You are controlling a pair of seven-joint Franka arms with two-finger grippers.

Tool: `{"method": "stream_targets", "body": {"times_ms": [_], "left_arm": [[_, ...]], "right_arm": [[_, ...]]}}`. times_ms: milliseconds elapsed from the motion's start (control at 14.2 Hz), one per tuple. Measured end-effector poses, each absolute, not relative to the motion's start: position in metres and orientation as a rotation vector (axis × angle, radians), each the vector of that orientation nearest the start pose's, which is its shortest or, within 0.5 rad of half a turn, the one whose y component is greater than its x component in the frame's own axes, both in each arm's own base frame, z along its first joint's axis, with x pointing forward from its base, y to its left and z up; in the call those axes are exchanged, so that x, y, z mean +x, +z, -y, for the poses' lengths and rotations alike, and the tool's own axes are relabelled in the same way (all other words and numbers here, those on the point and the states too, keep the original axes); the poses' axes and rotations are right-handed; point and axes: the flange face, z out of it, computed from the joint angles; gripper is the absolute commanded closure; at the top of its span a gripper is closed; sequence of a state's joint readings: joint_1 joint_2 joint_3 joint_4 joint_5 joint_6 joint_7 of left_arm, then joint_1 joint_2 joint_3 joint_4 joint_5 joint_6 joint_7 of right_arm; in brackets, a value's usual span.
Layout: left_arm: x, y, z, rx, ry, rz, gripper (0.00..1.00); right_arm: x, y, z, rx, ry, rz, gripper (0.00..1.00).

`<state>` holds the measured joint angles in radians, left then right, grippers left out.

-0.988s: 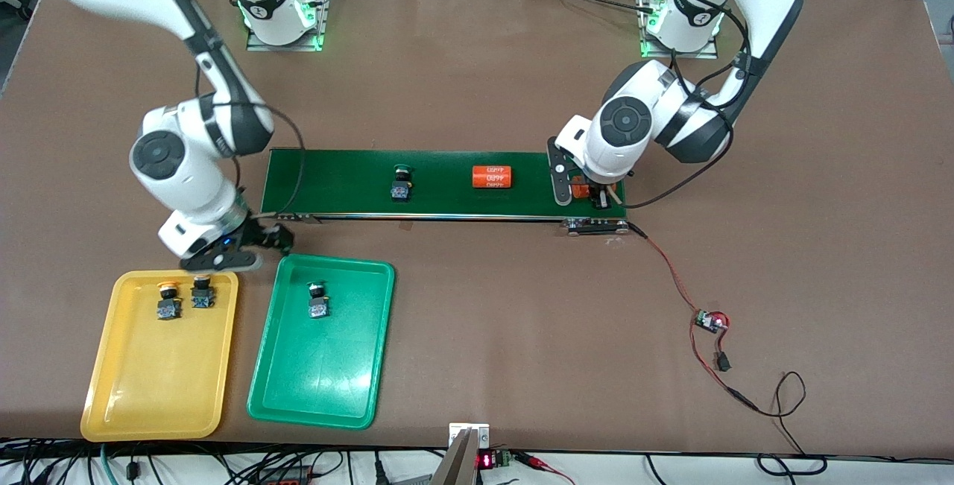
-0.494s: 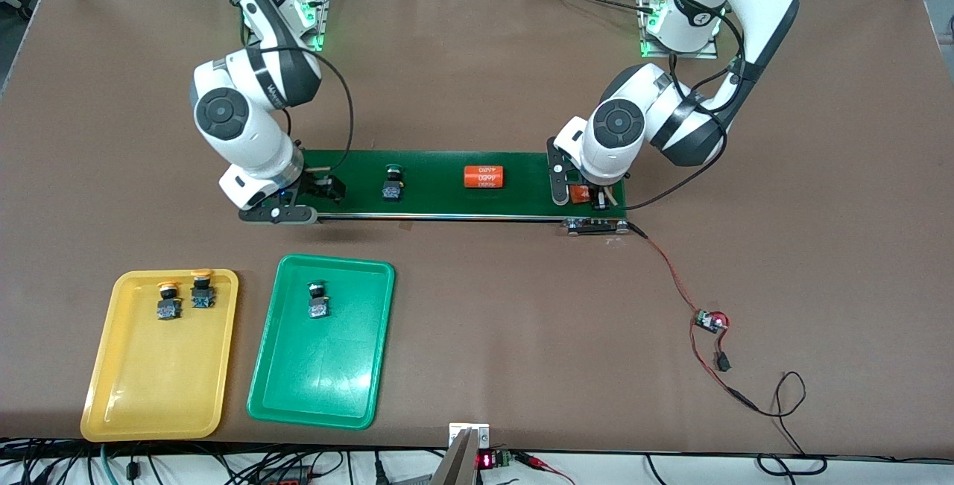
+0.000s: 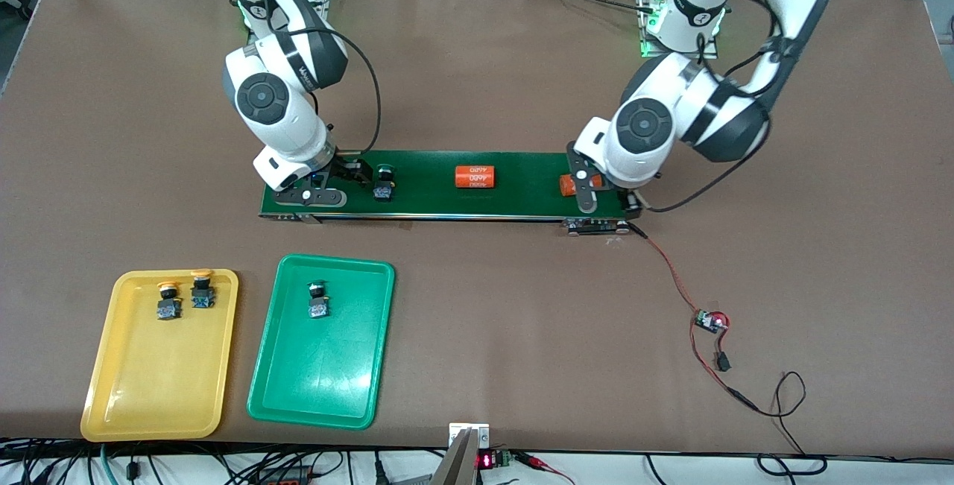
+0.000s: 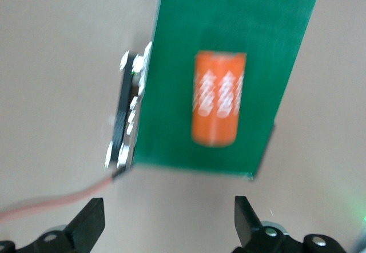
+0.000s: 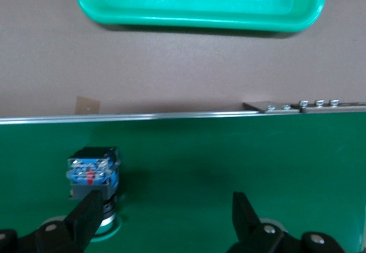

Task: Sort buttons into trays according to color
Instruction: 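Grasp the green-ringed button with the right gripper while the left gripper places the cylinder, then carry the button toward the green tray while the left gripper withdraws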

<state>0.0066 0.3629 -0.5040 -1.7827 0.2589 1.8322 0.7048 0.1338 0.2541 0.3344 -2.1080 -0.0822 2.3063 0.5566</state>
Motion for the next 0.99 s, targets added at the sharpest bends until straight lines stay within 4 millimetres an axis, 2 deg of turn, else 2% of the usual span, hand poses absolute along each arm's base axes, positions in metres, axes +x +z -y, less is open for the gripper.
{"method": "stream_targets", "body": {"times_ms": [212, 353, 494, 635, 776, 846, 988], "left_arm": [[0.578, 0.412, 0.213, -2.592, 0.397, -1.591, 0.0], [0.585, 0.44, 0.183, -2.783, 0.345, -1.331, 0.0], [0.59, 0.464, 0.145, -2.973, 0.291, -0.961, 0.0], [0.591, 0.489, 0.11, -3.087, 0.225, -0.506, 0.0], [0.587, 0.516, 0.094, -3.118, 0.15, -0.054, 0.0], [0.584, 0.528, 0.09, -3.115, 0.111, 0.115, 0.0], [0.578, 0.556, 0.081, -3.115, 0.014, 0.257, 0.0]], "right_arm": [[0.508, 0.297, -0.255, -3.141, 0.078, -0.055, 0.0], [0.506, 0.295, -0.259, -3.14, 0.077, -0.042, 0.0], [0.505, 0.294, -0.262, -3.137, 0.069, -0.034, 0.0], [0.505, 0.291, -0.263, -3.131, 0.06, -0.032, 0.0], [0.506, 0.286, -0.265, -3.123, 0.05, -0.029, 0.0], [0.507, 0.283, -0.266, -3.119, 0.044, -0.026, 0.0], [0.508, 0.274, -0.266, -3.113, 0.04, -0.021, 0.0]]}}
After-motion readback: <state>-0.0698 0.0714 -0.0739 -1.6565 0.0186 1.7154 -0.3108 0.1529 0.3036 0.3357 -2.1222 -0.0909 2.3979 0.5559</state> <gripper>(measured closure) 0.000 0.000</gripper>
